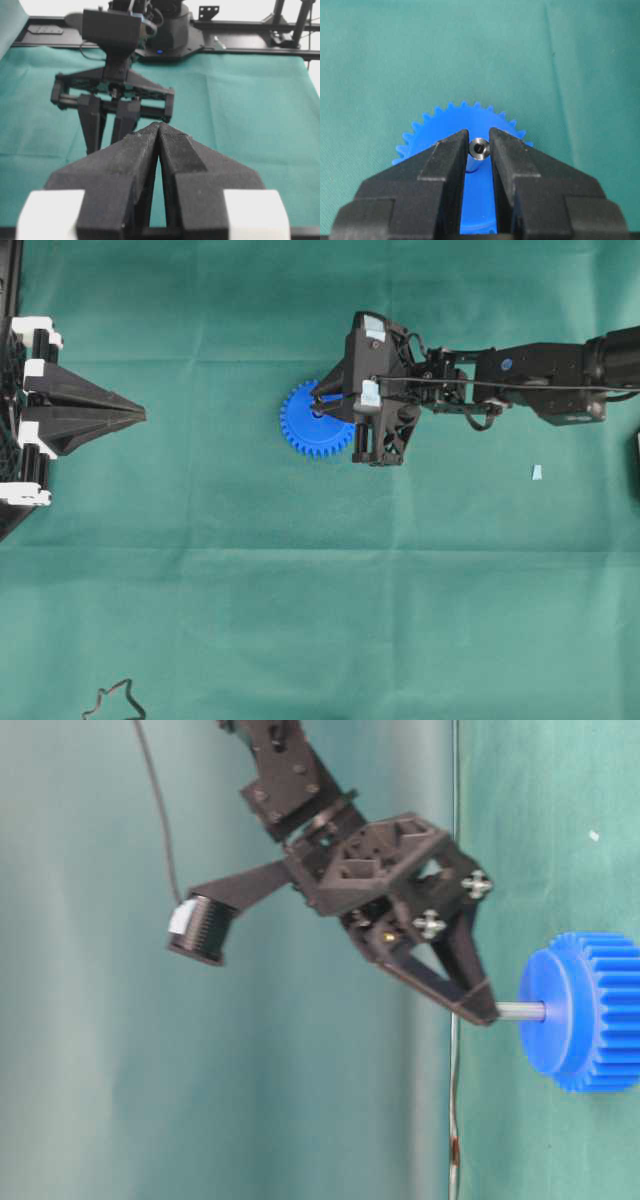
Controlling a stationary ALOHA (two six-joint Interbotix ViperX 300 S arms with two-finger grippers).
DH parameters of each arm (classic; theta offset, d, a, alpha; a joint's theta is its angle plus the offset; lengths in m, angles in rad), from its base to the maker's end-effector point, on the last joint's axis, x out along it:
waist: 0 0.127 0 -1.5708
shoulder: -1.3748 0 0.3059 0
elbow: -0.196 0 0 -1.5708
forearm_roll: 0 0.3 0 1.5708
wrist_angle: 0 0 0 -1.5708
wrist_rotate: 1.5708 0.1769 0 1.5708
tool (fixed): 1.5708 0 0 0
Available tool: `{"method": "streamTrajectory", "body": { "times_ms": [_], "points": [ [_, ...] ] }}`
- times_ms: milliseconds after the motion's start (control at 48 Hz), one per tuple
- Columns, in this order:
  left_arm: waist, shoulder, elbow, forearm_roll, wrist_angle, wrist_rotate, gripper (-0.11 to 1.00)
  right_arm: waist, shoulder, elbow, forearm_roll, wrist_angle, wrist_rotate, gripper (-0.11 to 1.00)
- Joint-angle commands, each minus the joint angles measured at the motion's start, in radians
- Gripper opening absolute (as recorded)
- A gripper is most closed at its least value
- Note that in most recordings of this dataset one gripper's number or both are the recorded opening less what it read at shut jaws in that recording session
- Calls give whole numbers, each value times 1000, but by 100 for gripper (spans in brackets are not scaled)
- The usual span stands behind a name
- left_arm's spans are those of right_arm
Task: Insert the shaft into the center hole of the gear.
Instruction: 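Lower the held shaft vertically into the gear's center hole, then open the right gripper and withdraw it up and to the right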
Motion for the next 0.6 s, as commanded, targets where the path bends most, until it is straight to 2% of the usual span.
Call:
{"method": "streamTrajectory", "body": {
  "times_ms": [0,584],
  "points": [
    [-2,9,-26,2,-5,2,0,2,2,-12,3,-18,2,16],
    [-2,9,-26,2,-2,-15,0,5,5,-20,-3,-3,-14,16]
  ]
}}
